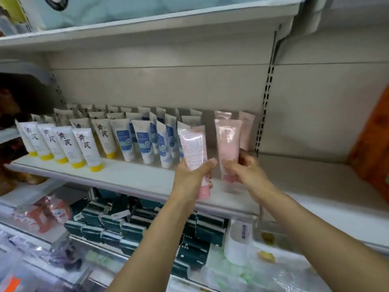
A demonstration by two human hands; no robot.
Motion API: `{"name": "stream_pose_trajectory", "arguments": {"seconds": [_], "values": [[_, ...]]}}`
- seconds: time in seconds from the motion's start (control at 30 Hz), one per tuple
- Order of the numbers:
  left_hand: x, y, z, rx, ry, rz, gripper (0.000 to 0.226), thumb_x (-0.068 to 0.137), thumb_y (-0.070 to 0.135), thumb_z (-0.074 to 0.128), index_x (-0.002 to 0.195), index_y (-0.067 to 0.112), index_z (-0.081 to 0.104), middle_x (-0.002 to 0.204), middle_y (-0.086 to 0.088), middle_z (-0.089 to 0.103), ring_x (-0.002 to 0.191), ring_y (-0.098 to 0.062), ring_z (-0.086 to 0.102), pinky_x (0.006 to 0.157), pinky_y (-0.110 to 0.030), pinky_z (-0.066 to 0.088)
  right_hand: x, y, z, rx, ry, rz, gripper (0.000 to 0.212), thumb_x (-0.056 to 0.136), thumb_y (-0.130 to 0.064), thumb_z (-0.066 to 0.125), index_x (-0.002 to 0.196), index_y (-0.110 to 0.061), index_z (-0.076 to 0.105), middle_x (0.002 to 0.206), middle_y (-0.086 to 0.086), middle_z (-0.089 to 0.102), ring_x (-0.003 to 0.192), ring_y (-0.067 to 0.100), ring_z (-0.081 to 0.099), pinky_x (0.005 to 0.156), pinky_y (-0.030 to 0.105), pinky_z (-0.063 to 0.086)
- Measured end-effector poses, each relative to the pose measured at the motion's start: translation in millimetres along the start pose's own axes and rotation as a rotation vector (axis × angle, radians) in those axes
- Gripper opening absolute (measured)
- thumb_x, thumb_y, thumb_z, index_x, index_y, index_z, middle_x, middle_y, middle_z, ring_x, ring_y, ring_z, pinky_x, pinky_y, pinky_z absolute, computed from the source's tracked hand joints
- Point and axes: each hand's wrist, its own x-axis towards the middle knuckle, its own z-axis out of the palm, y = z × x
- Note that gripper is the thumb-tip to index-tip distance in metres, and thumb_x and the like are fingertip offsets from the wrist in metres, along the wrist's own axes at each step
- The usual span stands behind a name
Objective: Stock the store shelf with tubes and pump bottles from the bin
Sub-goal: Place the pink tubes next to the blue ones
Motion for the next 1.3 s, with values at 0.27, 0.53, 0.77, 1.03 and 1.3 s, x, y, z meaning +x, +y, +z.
{"name": "stream_pose_trajectory", "arguments": {"seconds": [0.27, 0.53, 0.77, 1.03, 1.3], "values": [[19.1, -17.4, 37.1, -0.048, -0.034, -0.096, 0.027, 0.08, 0.008, 0.075, 0.101, 0.01, 0.06, 0.079, -0.008, 0.061, 0.057, -0.013, 0.054, 0.05, -0.026, 0.049, 32.0, 3.7, -57.6, -0.017, 0.207, -0.027, 0.026, 0.084, -0.004, 0.068, 0.109, -0.01, 0.065, 0.094, 0.008, 0.069, 0.073, 0.018, 0.063, 0.056, 0.024, 0.053], [33.5, -29.1, 47.6, -0.071, -0.032, -0.136, 0.025, 0.08, 0.001, 0.073, 0.1, 0.007, 0.058, 0.071, -0.006, 0.062, 0.052, -0.014, 0.053, 0.047, -0.025, 0.046, 79.6, 37.4, -104.3, -0.247, 0.355, -0.094, 0.019, 0.081, -0.006, 0.072, 0.099, -0.009, 0.065, 0.095, 0.015, 0.07, 0.079, 0.024, 0.063, 0.064, 0.03, 0.055], [45.8, -36.8, 49.9, -0.057, 0.011, -0.167, 0.021, 0.078, 0.004, 0.075, 0.093, 0.008, 0.061, 0.067, -0.005, 0.061, 0.053, -0.014, 0.054, 0.048, -0.026, 0.046, 112.1, 46.5, -114.9, -0.35, 0.376, -0.081, 0.031, 0.075, -0.002, 0.075, 0.103, -0.007, 0.063, 0.095, 0.012, 0.069, 0.08, 0.024, 0.064, 0.075, 0.04, 0.055], [58.2, -42.1, 61.5, -0.028, 0.037, -0.179, 0.027, 0.076, 0.005, 0.078, 0.098, 0.005, 0.063, 0.063, -0.004, 0.062, 0.05, -0.013, 0.056, 0.047, -0.025, 0.047, 131.2, 49.0, -120.8, -0.442, 0.373, -0.08, 0.036, 0.073, -0.007, 0.077, 0.106, -0.009, 0.063, 0.1, 0.011, 0.069, 0.088, 0.028, 0.065, 0.082, 0.045, 0.055], [66.0, -42.2, 64.6, -0.051, 0.009, -0.154, 0.022, 0.079, 0.002, 0.074, 0.096, 0.006, 0.062, 0.07, -0.005, 0.065, 0.05, -0.013, 0.057, 0.05, -0.024, 0.049, 134.1, 51.3, -121.8, -0.471, 0.372, -0.1, 0.035, 0.076, -0.006, 0.073, 0.108, -0.01, 0.062, 0.1, 0.009, 0.068, 0.089, 0.026, 0.064, 0.08, 0.038, 0.053]]}}
